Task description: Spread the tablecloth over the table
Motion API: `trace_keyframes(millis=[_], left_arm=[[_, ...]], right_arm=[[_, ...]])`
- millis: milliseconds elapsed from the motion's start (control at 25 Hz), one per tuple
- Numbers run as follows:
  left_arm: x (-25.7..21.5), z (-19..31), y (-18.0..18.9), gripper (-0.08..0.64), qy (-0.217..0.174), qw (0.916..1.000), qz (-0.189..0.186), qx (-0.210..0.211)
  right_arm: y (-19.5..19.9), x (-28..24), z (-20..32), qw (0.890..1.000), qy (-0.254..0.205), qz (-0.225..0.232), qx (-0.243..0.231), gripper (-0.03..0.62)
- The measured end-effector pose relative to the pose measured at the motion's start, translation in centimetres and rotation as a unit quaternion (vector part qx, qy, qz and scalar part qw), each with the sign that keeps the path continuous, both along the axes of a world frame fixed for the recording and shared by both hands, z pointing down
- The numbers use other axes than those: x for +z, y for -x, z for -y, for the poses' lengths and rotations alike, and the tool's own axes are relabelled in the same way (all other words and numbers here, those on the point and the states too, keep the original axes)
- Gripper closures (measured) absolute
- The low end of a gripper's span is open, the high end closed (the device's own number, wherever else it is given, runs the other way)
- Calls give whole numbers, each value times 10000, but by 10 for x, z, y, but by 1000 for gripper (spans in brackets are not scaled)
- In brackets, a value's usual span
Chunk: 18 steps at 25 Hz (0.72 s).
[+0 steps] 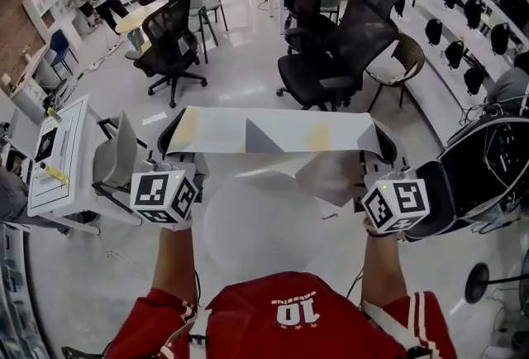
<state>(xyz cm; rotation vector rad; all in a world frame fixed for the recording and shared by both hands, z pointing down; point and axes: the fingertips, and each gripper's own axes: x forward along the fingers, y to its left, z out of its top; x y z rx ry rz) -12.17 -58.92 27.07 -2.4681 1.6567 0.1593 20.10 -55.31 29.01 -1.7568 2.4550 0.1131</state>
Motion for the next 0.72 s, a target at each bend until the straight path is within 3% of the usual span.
trace_keyframes(millis=[720], left_arm=[[65,-10,1,551,654,9978,35,96]], right_arm=[[1,59,-16,9977,668,-22,75,574]])
